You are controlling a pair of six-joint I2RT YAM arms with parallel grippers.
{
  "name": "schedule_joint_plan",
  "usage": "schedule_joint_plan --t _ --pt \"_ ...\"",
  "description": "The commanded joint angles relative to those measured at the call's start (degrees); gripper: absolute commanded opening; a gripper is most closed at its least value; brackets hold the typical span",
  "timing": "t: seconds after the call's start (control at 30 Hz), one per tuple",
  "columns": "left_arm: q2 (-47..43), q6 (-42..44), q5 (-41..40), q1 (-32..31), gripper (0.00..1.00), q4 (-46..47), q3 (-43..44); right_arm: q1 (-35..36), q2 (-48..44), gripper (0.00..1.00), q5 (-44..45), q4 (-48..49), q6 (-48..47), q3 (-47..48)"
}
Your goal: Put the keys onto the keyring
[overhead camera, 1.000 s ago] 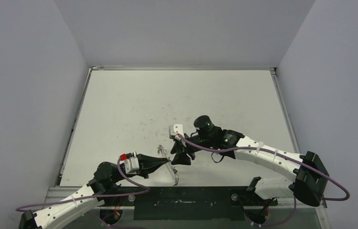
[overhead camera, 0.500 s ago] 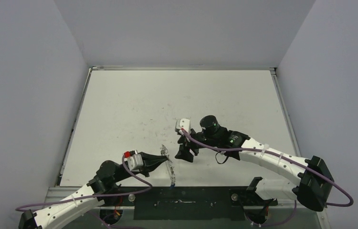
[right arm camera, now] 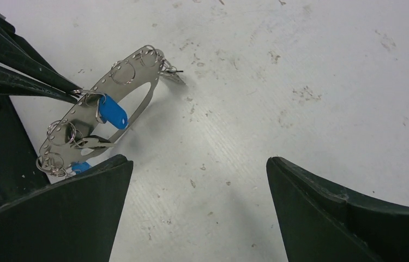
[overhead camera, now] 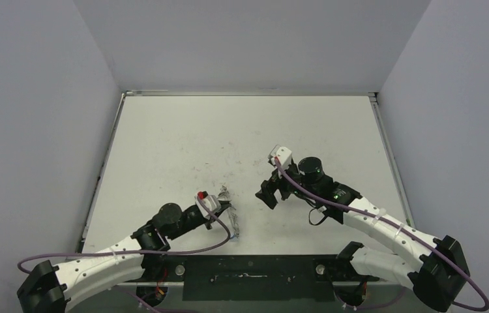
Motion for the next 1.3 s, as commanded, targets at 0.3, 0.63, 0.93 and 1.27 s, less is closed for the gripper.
schedule_joint_plan --t 0.3,0.63,0.93,1.27 --pt "31.8 5.6 2.5 6.9 0.00 14.5 17.2 -9.9 -3.9 1.00 2.2 0.3 4.6 -2.5" --pt "42.3 0.4 3.8 17.9 0.66 15.1 27.4 -15.3 -4.8 1.00 12.8 -2.0 5.4 -3.3" --pt "30.8 -6.6 -0.1 33.9 0.97 2.3 23.1 -18.4 -5.2 1.00 35.2 1.8 5.5 -7.7" --pt "24.1 -1.4 -19.2 40.8 0.97 -3.9 11.4 -23.4 1.6 1.00 51.2 20.9 4.3 -19.0"
